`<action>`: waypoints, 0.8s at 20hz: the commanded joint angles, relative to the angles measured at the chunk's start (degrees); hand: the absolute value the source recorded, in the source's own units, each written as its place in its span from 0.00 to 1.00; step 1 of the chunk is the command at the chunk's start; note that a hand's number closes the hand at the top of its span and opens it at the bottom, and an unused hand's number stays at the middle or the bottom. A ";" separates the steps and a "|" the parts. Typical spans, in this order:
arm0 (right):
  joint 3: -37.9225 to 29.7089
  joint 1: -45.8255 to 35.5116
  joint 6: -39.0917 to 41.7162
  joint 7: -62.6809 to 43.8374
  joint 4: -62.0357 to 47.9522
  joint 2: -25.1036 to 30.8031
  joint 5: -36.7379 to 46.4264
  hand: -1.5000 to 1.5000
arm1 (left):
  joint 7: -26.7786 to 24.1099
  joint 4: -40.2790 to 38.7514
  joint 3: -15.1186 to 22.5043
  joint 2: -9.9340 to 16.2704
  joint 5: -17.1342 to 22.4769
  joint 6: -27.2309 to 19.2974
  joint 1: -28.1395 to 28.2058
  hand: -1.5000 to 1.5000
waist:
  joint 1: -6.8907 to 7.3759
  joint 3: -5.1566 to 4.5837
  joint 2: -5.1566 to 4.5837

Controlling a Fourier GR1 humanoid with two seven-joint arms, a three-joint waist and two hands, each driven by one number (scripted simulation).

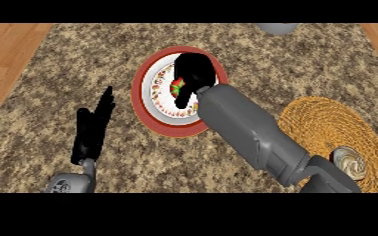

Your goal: Pick the tomato from the placemat and place it in the plate

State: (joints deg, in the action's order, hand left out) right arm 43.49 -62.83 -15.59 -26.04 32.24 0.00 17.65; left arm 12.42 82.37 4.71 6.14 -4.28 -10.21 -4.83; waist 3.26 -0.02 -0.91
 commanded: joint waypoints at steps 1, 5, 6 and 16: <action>-1.47 -0.52 5.02 6.18 -6.22 0.00 -3.57 0.00 | -1.31 -0.61 -0.64 0.49 0.44 0.86 0.69 0.50 | 0.16 0.00 -0.08; -3.25 1.10 3.50 17.04 -3.80 0.00 -5.00 0.00 | -2.12 -2.26 -0.70 -0.52 -0.59 -0.58 0.43 0.50 | -1.17 0.02 0.21; -2.89 3.02 0.50 18.02 -2.70 0.00 -6.00 0.00 | 2.10 1.86 -1.76 2.45 0.83 1.77 0.57 0.50 | -0.26 0.06 0.20; -22.68 10.19 -0.46 36.47 6.51 0.04 -23.01 0.00 | -2.73 -0.87 -2.24 0.44 0.94 0.52 2.69 0.50 | -2.69 0.06 0.65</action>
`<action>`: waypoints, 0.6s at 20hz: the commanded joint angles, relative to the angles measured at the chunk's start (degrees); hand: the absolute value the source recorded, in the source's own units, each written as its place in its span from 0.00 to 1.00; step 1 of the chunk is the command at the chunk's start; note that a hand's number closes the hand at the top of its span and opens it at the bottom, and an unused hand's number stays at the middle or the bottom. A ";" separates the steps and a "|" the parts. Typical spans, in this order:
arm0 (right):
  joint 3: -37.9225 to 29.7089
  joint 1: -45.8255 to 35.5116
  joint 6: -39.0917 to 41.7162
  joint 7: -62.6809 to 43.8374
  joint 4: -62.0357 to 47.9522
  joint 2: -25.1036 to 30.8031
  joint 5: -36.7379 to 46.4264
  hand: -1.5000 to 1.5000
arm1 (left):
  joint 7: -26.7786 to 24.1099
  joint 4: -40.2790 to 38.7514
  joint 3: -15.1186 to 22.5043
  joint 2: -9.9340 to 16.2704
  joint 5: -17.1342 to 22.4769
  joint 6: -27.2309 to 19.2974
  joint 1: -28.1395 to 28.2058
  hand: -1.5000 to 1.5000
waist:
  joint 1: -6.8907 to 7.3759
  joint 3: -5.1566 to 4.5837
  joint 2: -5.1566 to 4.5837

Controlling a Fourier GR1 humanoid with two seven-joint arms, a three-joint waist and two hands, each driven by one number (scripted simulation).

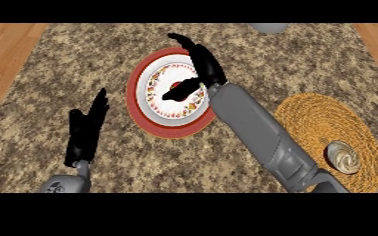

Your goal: Pick the tomato from the placemat and place it in the plate

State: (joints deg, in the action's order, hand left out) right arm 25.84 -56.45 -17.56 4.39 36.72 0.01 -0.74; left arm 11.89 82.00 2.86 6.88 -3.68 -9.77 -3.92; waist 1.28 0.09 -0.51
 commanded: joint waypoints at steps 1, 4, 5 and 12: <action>-5.64 4.18 3.39 7.73 0.64 0.10 -4.75 0.00 | -0.43 2.44 0.58 0.18 -0.35 0.22 3.38 0.50 | -0.33 -0.04 0.31; -6.91 3.48 7.35 10.80 -1.69 0.01 -6.45 0.00 | -3.52 -2.25 -1.51 0.08 0.28 0.37 1.40 0.50 | -0.40 -0.09 0.23; -8.43 1.48 9.04 12.79 -5.67 0.00 -6.39 0.00 | -0.57 2.10 -0.55 0.31 0.86 1.44 2.61 0.50 | 0.05 -0.07 0.19; -11.55 0.14 14.01 20.10 -11.09 0.97 -5.10 0.00 | -0.36 0.10 -0.57 -0.80 0.21 1.66 0.39 0.50 | -0.34 -0.09 0.23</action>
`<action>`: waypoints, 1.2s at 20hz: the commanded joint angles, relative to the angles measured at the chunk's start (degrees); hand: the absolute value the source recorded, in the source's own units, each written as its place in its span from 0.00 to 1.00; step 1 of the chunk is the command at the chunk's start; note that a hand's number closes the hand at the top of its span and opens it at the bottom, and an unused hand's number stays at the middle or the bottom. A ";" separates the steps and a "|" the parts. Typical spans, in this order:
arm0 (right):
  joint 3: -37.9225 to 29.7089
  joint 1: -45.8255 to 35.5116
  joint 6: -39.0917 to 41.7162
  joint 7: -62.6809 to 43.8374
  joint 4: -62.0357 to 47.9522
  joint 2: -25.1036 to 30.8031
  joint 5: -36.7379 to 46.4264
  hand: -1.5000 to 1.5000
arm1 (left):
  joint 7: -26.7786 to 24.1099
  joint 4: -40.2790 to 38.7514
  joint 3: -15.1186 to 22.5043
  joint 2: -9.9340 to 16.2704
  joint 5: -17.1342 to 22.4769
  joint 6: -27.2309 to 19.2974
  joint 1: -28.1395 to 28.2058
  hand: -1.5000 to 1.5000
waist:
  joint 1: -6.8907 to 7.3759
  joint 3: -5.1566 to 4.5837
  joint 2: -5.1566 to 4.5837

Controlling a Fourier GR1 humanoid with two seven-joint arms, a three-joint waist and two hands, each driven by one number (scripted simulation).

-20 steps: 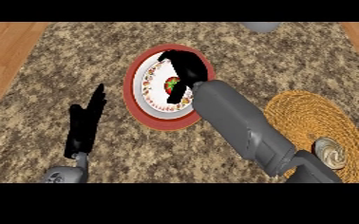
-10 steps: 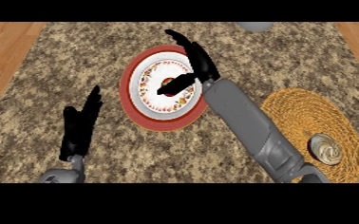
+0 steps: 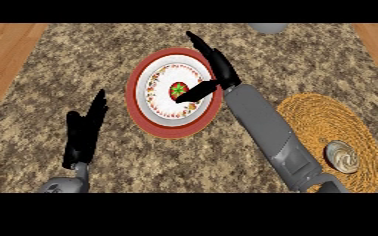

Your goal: Pick the tomato from the placemat and place it in the plate

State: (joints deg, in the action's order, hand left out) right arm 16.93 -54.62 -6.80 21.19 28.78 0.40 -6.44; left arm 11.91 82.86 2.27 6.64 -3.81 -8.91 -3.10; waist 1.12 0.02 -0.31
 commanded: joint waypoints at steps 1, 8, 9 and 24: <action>-1.54 0.67 1.28 4.39 -1.69 -0.38 1.86 0.00 | 2.89 1.44 -2.08 1.40 0.53 0.45 -1.86 0.50 | -0.35 -0.01 0.13; 2.97 -0.62 -3.33 2.05 -2.64 -0.40 -1.02 0.00 | -2.01 -1.92 -0.22 -0.65 -1.27 0.71 1.77 0.50 | 0.11 -0.02 0.10; 3.84 0.71 -3.32 4.97 -6.11 -0.40 -0.66 0.00 | 1.55 -1.44 -1.56 -0.11 0.27 1.31 -2.62 0.50 | 0.39 -0.01 -0.06; 2.14 0.08 -8.85 5.01 -11.10 0.06 1.77 0.00 | 2.42 3.73 -1.56 0.73 -0.81 2.74 1.49 0.50 | -0.27 -0.01 0.13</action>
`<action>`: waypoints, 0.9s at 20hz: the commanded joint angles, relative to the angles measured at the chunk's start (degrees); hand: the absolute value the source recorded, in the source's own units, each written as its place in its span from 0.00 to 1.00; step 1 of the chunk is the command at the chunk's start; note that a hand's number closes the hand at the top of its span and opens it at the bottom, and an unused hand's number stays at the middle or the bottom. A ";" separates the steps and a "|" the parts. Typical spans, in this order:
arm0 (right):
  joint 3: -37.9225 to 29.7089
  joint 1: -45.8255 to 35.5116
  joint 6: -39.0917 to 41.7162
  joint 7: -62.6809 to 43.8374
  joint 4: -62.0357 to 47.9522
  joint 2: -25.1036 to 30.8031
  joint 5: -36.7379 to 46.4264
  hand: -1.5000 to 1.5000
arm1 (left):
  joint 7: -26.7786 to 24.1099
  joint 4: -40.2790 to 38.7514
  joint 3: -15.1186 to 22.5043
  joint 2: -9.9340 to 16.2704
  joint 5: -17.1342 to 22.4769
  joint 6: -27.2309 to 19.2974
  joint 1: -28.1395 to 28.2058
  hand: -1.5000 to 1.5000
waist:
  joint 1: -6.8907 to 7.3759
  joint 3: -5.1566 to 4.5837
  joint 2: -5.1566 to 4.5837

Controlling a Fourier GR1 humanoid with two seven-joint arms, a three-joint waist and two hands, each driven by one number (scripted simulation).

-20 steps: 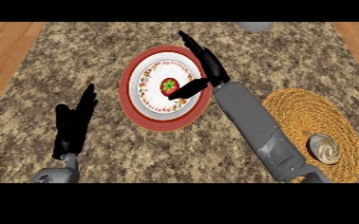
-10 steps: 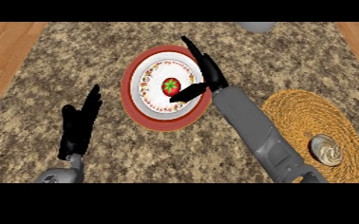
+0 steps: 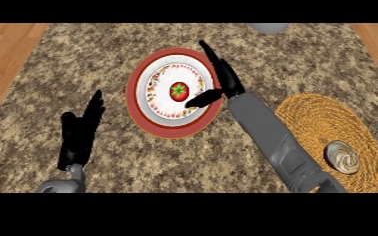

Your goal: Pick the tomato from the placemat and place it in the plate

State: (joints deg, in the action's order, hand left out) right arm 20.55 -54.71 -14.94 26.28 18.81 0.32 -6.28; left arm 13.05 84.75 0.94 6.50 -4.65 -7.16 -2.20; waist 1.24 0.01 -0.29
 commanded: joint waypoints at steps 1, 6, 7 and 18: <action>-1.28 0.68 -0.76 0.11 -1.00 -0.30 1.72 0.00 | 2.77 2.45 -1.12 0.99 1.26 1.50 0.79 0.50 | -0.25 0.00 0.08; -3.74 0.60 -1.39 4.14 -4.95 -0.26 3.39 0.00 | -2.65 -4.25 -1.49 -0.37 -0.33 0.24 -2.21 0.50 | -0.28 0.00 -0.08; -4.03 0.43 -0.71 3.36 -4.75 1.75 3.87 0.00 | 1.29 -0.64 -0.61 -0.74 -1.73 -1.50 -2.13 0.50 | -0.36 0.01 0.02; -10.16 -1.31 4.20 8.44 -10.09 8.34 3.15 0.00 | -1.21 -0.91 0.32 -1.85 -1.18 0.12 0.93 0.50 | 0.40 0.03 -0.30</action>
State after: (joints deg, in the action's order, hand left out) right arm 12.07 -54.70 -12.91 34.61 10.20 6.13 -3.15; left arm 13.71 84.86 1.25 4.90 -6.05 -7.60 -2.63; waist 1.45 0.05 -0.53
